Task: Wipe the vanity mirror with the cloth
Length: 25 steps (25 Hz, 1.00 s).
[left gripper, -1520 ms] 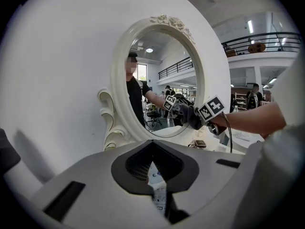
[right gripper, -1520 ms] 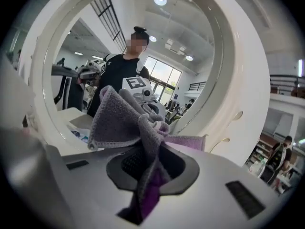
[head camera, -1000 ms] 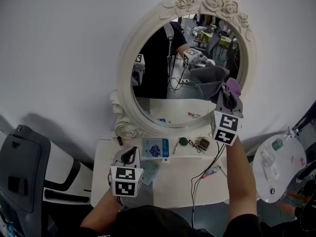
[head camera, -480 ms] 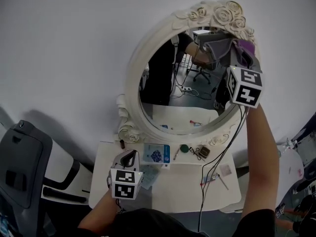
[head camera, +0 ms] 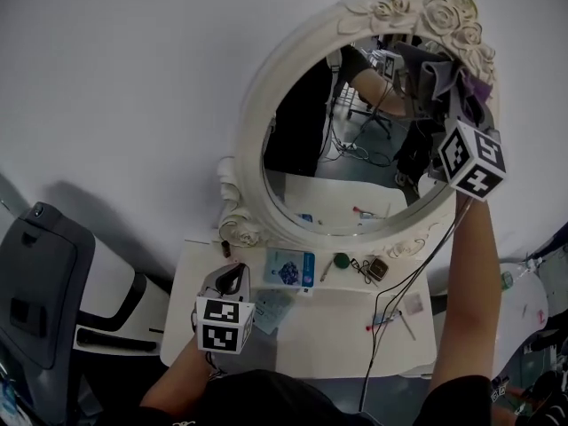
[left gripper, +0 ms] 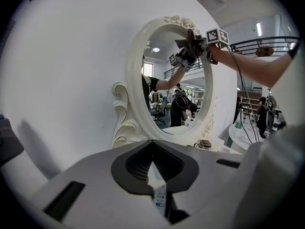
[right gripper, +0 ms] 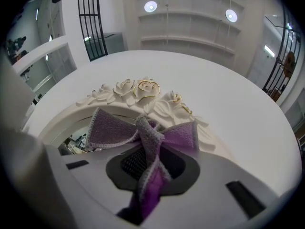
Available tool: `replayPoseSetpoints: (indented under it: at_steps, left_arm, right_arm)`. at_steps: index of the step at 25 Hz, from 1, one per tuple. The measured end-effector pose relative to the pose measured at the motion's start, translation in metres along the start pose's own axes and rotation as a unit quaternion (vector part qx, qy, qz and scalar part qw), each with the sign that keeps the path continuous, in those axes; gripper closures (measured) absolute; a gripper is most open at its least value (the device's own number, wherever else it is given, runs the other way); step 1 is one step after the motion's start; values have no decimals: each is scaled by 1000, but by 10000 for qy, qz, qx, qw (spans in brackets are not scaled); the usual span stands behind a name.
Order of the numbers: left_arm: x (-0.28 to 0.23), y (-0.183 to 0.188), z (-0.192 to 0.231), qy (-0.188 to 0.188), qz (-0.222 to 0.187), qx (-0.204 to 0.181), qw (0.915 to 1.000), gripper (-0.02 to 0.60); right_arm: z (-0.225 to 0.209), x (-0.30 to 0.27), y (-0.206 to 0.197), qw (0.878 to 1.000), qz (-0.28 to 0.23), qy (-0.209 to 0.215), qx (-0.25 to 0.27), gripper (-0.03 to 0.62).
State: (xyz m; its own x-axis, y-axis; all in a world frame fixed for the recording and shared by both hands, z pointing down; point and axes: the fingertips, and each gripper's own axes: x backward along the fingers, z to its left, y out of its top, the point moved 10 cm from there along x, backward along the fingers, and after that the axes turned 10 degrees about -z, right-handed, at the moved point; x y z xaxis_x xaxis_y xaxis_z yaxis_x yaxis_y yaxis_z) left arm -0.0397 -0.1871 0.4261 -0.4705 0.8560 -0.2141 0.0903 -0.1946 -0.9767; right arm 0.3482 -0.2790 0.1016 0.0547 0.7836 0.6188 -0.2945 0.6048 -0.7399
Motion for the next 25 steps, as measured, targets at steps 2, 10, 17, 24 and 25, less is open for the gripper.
replayPoseSetpoints:
  at_steps: [2,10,17,24,25]
  left_arm:
    - [-5,-2,-2,-45,56,8,10000,583]
    - [-23,-6,-10,-236,236,-51,9994,583]
    - [-33,-11,-14,-312,321,-43,9990,583]
    - [-38,-12,-19,-375,371,-67,9986,582]
    - [-38,-12,-19,-376,379,-78,9985,583]
  right_arm:
    - [1,6,-8,9999,-113,-30,-58,545]
    - [14,47,-57,9992,-255,-230,-207,545]
    - [24,78,-93,9982,-158,-359,-462,545]
    - [35,104,-121,9962,53,-475,-729,545]
    - [37,108,-127,9959,98,-480,-755,545]
